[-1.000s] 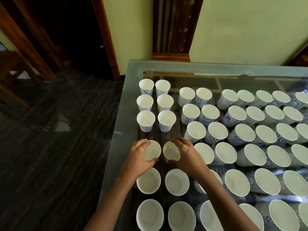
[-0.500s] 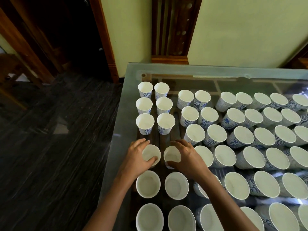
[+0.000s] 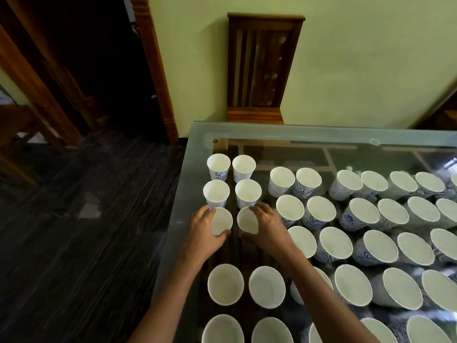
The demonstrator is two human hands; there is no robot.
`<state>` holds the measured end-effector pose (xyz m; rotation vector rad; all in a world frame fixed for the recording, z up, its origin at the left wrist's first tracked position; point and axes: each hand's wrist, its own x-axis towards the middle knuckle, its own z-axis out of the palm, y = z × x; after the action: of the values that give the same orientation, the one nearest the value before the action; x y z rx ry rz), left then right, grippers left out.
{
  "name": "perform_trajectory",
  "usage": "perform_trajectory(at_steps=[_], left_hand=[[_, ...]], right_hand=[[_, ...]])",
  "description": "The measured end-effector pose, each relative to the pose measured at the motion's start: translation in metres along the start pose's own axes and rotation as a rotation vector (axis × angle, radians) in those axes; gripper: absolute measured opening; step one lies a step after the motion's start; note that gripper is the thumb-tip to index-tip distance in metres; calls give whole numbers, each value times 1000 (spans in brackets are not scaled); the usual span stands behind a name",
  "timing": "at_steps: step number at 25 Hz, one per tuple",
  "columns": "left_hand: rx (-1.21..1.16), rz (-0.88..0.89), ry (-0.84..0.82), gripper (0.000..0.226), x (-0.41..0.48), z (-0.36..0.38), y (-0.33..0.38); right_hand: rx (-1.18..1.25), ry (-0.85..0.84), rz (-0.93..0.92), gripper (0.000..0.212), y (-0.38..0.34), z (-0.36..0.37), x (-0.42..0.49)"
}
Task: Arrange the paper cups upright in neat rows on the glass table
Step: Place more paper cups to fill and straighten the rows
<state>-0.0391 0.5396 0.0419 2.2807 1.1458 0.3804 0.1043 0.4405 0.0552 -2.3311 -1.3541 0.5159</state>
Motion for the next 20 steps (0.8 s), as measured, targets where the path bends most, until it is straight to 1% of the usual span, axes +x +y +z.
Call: perform_trajectory(at_steps=[2, 6, 11, 15, 20], left_hand=[[-10, -10, 0, 66, 2, 4, -3], [-27, 6, 8, 65, 1, 6, -5], [-47, 43, -36, 65, -11, 9, -2], [-33, 76, -79, 67, -24, 11, -1], [-26, 85, -90, 67, -33, 9, -1]], right_hand=[[-4, -21, 6, 74, 0, 4, 5], [20, -3, 9, 74, 3, 5, 2], [14, 2, 12, 76, 7, 2, -16], [-12, -25, 18, 78, 11, 2, -31], [-17, -21, 30, 80, 13, 0, -39]])
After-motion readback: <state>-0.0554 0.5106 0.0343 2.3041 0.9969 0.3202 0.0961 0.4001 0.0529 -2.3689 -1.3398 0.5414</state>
